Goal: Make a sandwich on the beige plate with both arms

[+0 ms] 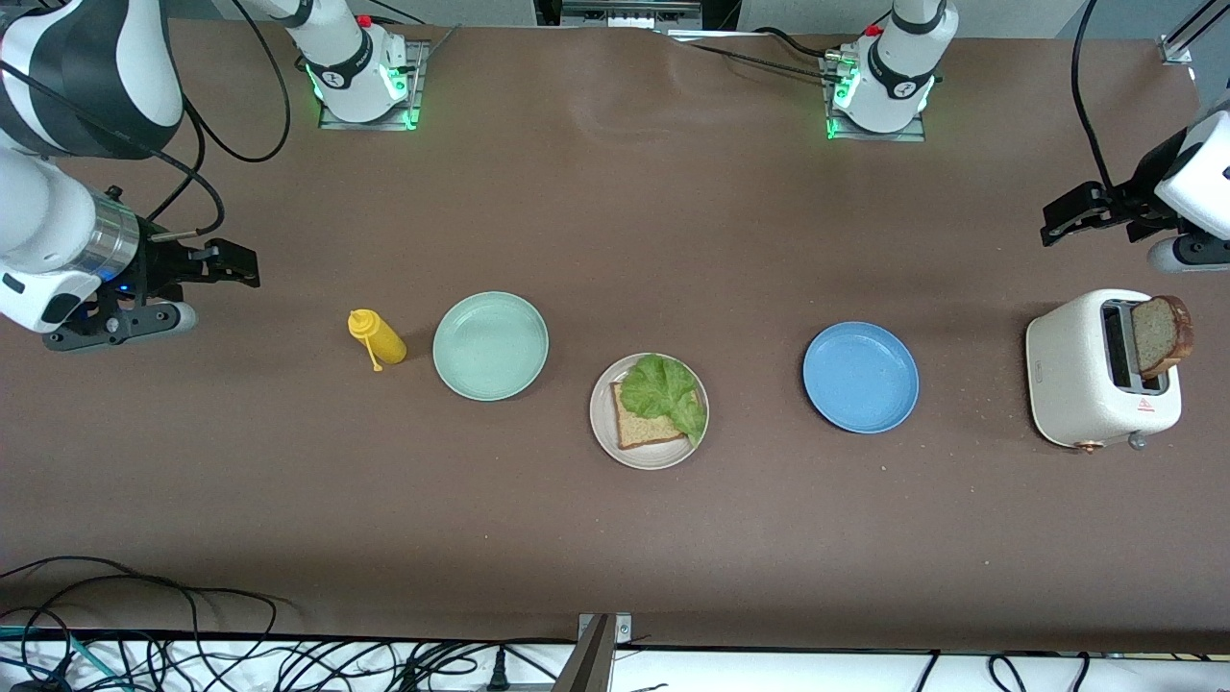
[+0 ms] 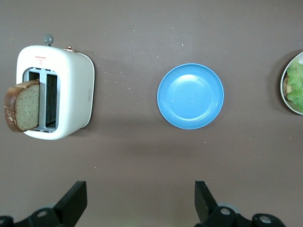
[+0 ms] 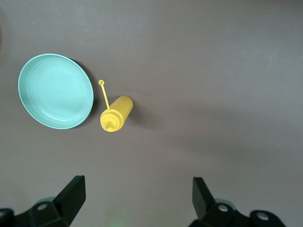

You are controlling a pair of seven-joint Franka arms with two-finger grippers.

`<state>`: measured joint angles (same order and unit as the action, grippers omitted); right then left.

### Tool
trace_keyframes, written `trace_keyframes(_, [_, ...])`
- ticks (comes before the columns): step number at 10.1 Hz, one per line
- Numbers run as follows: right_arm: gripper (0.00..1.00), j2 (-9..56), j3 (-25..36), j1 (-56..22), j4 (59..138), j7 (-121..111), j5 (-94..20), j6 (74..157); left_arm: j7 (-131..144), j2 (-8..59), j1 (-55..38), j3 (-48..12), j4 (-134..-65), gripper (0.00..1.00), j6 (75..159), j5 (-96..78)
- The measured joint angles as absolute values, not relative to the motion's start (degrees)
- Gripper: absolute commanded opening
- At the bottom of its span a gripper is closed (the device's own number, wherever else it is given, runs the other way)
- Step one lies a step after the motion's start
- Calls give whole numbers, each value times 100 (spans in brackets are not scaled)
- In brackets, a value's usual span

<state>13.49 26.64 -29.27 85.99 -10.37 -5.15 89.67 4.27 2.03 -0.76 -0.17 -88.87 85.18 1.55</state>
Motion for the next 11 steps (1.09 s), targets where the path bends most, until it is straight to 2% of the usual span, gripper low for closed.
trace_keyframes(1, [100, 1294, 2458, -2852, 8596, -914, -339, 8967, 427, 205, -78, -19, -8887, 100, 8517, 155])
trace_keyframes(3, [100, 1103, 1428, -1948, 8670, -869, -142, 9074, 427, 207, -81, -22, -8887, 100, 8517, 155])
trace_keyframes(4, [100, 946, 858, -1387, 8852, -866, -77, 9300, 427, 209, -83, -21, -8886, 100, 8517, 155])
trace_keyframes(6, [100, 463, 141, -603, 9556, -730, -41, 9804, 427, 224, -90, -24, -8886, 100, 8516, 155])
trace_keyframes(8, [100, 51, -264, -127, 10055, -514, -26, 9871, 427, 241, -92, -26, -8887, 100, 8515, 155])
trace_keyframes(11, [100, -103, -529, 395, 10054, -551, -24, 9468, 427, 252, -98, -28, -8886, 100, 8515, 155])
